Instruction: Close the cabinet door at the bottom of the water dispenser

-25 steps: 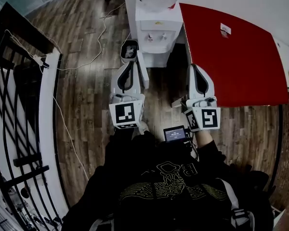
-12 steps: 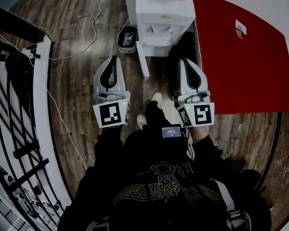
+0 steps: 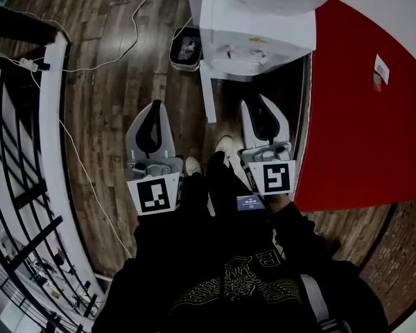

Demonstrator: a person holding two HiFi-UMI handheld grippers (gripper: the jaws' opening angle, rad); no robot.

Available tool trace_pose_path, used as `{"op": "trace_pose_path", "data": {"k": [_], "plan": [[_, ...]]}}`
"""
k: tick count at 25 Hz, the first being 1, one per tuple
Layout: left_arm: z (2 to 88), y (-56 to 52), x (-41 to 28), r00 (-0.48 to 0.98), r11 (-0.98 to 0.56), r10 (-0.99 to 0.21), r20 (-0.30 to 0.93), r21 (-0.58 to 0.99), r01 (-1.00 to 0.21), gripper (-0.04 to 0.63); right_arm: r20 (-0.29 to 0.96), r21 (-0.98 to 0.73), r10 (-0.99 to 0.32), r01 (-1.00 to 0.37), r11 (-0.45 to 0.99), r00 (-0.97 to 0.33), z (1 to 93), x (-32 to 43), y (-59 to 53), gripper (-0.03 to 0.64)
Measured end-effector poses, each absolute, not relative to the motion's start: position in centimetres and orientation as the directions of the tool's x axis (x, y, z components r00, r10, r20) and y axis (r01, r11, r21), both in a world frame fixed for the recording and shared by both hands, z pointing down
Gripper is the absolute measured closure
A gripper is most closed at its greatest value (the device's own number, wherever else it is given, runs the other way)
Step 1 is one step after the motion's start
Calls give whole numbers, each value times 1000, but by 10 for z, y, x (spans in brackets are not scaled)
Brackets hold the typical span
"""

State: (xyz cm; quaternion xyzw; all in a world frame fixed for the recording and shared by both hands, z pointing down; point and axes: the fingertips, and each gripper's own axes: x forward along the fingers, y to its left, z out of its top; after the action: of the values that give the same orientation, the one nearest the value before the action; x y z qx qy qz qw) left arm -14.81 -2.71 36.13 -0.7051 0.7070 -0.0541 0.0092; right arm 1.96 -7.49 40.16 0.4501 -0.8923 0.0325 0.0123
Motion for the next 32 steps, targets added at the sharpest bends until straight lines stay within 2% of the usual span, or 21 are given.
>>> {"op": "trace_pose_path", "data": {"k": [3,8,10,17,20,24,28,32], "plan": [[393,-28,-150,-7,3,-995,101,-36,-999,589,130,-60,-803,-813,579,-581,449,9,-94,489],[443,-32,-162,7,-12,-992,128,-40,-999,589,356,-72,-755,-821,566,-551,572,-17,-117,423],[461,-28,-169,1,-5,-990,141,-26,-1000,589,450,-78,-718,-824,561,-531,628,-25,-109,417],[546,-21,-196,19,-17,-971,236,11,-1000,589,806,-61,-471,-840,539,-360,828,-42,-72,327],[571,-14,-201,37,-26,-962,270,42,-999,589,850,-41,-427,-848,529,-308,873,-43,-61,318],[597,-9,-209,46,-30,-961,274,65,-997,589,862,-57,-409,-858,511,-300,911,-49,-52,316],[611,-7,-217,46,-25,-955,294,76,-997,589,854,-96,-404,-862,497,-328,915,-62,-45,318],[611,-11,-216,57,-33,-950,308,84,-996,589,880,-116,-342,-847,519,-330,920,-71,-29,319]]}}
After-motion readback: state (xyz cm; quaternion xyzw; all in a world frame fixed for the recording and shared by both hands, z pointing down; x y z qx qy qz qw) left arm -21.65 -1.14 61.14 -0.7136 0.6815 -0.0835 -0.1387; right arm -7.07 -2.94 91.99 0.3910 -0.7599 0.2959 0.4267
